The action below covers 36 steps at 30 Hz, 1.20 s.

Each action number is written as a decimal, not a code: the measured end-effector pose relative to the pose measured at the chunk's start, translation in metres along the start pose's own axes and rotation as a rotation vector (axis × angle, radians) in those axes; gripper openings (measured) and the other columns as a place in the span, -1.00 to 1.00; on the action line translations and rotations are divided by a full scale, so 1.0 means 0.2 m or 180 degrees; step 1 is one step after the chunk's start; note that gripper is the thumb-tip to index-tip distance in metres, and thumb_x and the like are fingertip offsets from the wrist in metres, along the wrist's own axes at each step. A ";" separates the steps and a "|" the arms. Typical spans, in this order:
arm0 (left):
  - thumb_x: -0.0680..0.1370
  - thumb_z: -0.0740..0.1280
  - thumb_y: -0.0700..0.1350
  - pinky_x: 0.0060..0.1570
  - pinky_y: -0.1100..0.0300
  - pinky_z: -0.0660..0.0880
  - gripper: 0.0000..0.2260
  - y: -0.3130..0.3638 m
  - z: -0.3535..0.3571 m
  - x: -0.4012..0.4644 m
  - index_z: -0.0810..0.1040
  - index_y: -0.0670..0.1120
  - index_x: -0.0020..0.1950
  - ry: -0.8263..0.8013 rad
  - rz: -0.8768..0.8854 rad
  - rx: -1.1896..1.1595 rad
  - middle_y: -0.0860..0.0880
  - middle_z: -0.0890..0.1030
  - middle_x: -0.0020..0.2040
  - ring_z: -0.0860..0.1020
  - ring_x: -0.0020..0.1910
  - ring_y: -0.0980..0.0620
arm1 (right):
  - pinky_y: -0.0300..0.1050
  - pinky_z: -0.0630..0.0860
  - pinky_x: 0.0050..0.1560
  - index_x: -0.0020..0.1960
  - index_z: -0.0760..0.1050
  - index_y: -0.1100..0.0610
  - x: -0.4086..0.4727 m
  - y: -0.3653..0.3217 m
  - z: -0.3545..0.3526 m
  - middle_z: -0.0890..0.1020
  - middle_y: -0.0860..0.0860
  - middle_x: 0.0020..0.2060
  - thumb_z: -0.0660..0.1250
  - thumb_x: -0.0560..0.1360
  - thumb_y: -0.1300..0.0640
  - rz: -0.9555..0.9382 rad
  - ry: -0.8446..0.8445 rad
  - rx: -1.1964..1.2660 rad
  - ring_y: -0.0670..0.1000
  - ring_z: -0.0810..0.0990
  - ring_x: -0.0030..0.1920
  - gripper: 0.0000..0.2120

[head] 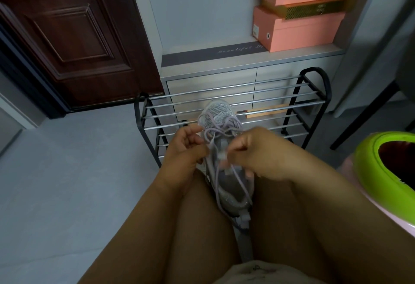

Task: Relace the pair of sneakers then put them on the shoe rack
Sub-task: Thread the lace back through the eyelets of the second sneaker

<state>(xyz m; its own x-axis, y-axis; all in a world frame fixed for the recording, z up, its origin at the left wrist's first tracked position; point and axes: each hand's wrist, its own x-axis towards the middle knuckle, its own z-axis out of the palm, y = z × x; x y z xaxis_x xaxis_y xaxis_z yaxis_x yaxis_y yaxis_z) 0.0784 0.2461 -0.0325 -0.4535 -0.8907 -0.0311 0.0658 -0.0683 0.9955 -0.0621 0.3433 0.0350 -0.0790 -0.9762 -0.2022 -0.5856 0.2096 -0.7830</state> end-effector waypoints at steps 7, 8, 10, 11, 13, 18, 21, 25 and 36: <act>0.46 0.42 -0.03 -0.37 0.27 0.43 -0.70 0.08 0.04 -0.11 0.60 -0.31 -0.13 -0.0286 0.1173 0.0935 -0.08 0.57 -0.34 0.49 -0.38 0.09 | -0.27 0.56 -0.29 0.04 0.57 0.28 0.05 0.02 0.00 0.58 0.34 -0.06 0.23 0.51 0.32 -0.0686 0.0639 0.2978 -0.02 0.57 -0.29 -0.82; 0.47 0.41 -0.05 -0.34 0.17 0.44 -0.74 0.08 0.04 -0.11 0.62 -0.27 -0.15 -0.0416 0.1240 0.1219 -0.16 0.57 -0.33 0.49 -0.37 0.00 | -0.27 0.57 -0.26 0.04 0.57 0.28 0.06 0.02 0.01 0.57 0.33 -0.05 0.22 0.50 0.33 -0.0724 0.0650 0.3105 -0.02 0.57 -0.28 -0.82; 0.50 0.41 -0.12 -0.36 0.14 0.43 -0.83 0.08 0.05 -0.11 0.63 -0.23 -0.17 -0.0366 0.1254 0.1695 -0.19 0.55 -0.36 0.45 -0.41 -0.03 | -0.26 0.58 -0.20 0.05 0.56 0.27 0.07 0.03 0.02 0.59 0.27 -0.06 0.22 0.50 0.33 -0.0792 0.0666 0.3208 -0.02 0.59 -0.25 -0.81; 0.51 0.39 -0.13 -0.37 0.14 0.44 -0.85 0.08 0.06 -0.10 0.63 -0.21 -0.16 -0.0266 0.1228 0.1786 -0.18 0.56 -0.35 0.46 -0.41 -0.04 | -0.25 0.58 -0.18 0.07 0.55 0.28 0.07 0.02 0.02 0.60 0.25 -0.06 0.22 0.50 0.33 -0.0832 0.0670 0.3234 -0.01 0.60 -0.24 -0.80; 0.55 0.32 -0.15 -0.43 0.20 0.43 -0.86 0.09 0.06 -0.10 0.62 -0.16 -0.14 -0.0011 0.1010 0.1506 -0.12 0.56 -0.36 0.46 -0.46 0.01 | -0.20 0.60 -0.15 0.13 0.50 0.26 0.07 0.03 0.02 0.62 0.21 -0.07 0.23 0.50 0.35 -0.0814 0.0797 0.3236 0.03 0.61 -0.22 -0.77; 0.65 0.11 -0.04 -0.52 0.30 0.38 -0.73 0.11 0.01 -0.06 0.52 -0.09 -0.13 0.0584 0.0381 0.0241 -0.04 0.46 -0.43 0.41 -0.49 0.11 | 0.07 0.60 -0.10 -0.12 0.46 0.08 0.10 0.04 0.09 0.65 0.13 -0.25 0.30 0.49 0.28 -0.0263 0.1401 0.1737 0.10 0.65 -0.25 -0.88; 0.64 0.11 -0.06 -0.43 0.27 0.48 -0.72 0.07 0.00 -0.05 0.50 -0.11 -0.16 0.0522 0.0269 -0.0199 0.01 0.54 -0.41 0.49 -0.44 0.10 | -0.06 0.56 -0.07 -0.03 0.46 0.03 0.10 0.04 0.18 0.64 0.01 -0.24 0.35 0.46 0.03 -0.0034 0.1306 0.0148 0.00 0.62 -0.19 -0.86; 0.59 0.23 -0.19 -0.33 0.27 0.55 -0.87 0.04 -0.02 -0.04 0.52 -0.16 -0.12 0.0387 0.0175 -0.0376 0.01 0.59 -0.36 0.57 -0.36 0.12 | -0.26 0.31 -0.31 0.11 0.38 -0.02 0.09 0.04 0.24 0.53 -0.11 -0.28 0.37 0.44 -0.10 -0.0159 0.1306 -0.0539 -0.13 0.47 -0.27 -0.67; 0.45 0.35 -0.41 -0.24 0.22 0.60 -0.82 0.02 -0.03 -0.05 0.54 -0.17 -0.06 0.0141 0.0266 -0.0095 -0.07 0.66 -0.23 0.65 -0.24 0.04 | -0.04 0.55 -0.04 0.00 0.37 -0.03 0.13 0.09 0.25 0.61 -0.07 -0.16 0.40 0.42 0.18 -0.0190 0.1353 0.0193 -0.06 0.60 -0.15 -0.73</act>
<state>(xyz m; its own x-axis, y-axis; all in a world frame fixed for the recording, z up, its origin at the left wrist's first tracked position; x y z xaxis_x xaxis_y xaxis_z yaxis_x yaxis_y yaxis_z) 0.0887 0.2520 -0.0279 -0.4055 -0.9129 0.0472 0.1286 -0.0059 0.9917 -0.0335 0.3243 -0.0140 -0.3791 -0.9205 0.0947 -0.5517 0.1427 -0.8218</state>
